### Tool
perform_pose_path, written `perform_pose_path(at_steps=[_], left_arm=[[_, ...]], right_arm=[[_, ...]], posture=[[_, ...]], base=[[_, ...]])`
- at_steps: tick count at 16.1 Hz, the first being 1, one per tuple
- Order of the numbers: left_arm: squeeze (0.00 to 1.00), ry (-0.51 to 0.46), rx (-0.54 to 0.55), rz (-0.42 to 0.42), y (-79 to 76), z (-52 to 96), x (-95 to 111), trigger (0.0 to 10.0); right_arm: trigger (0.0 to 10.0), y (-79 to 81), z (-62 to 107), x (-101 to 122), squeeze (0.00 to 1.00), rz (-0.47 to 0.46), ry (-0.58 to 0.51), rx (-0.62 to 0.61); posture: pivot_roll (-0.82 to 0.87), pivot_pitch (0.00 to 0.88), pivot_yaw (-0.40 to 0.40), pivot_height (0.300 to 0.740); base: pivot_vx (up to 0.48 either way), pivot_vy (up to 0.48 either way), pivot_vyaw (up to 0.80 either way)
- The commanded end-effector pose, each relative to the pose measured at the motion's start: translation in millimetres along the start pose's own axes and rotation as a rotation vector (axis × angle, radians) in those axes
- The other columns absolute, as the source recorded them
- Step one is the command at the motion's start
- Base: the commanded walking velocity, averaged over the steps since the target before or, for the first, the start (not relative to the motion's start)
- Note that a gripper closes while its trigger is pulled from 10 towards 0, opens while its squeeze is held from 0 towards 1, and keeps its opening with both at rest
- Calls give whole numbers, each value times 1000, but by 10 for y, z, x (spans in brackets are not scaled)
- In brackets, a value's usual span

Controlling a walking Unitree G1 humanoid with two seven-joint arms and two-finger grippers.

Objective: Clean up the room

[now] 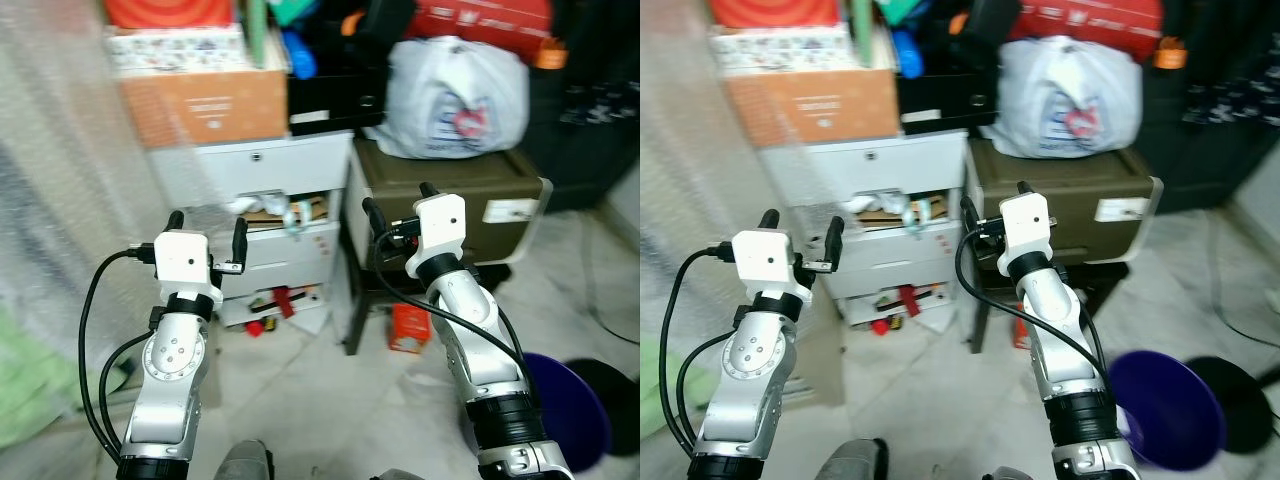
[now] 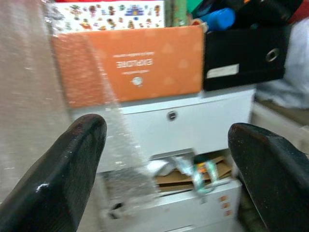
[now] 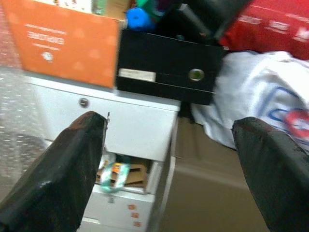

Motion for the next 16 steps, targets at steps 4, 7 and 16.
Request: perform_pose_path(at_steps=[4, 7, 16], left_arm=[[0, 40, 49, -16, 119, 17, -100, 10000], [0, 45, 49, -16, 111, 25, -116, 10000], [0, 176, 149, 1, 502, 270, -424, 10000]], right_arm=[[10000, -2, -8, -4, 0, 7, -1, 6], [10000, -1, 3, -23, 0, 7, 3, 5], [10000, -22, 197, -192, 0, -3, 71, -36]], posture=[[-13, 0, -18, 740], [-15, 0, -15, 740], [-15, 0, -15, 740]], base=[[0, 0, 775], [0, 0, 777], [0, 0, 113]])
Point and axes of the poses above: a point about 5 cm out from each wrist's last joint towards the gripper, its own z axis pointing back from the gripper into the wrist, its own x axis along the axis of the wrist's last joint, y = z × x, the point moved 2 cm from there along -z, pointing out of the wrist towards the gripper, and after that the axes turned 3 degrees about z, right-handed, at the moved point
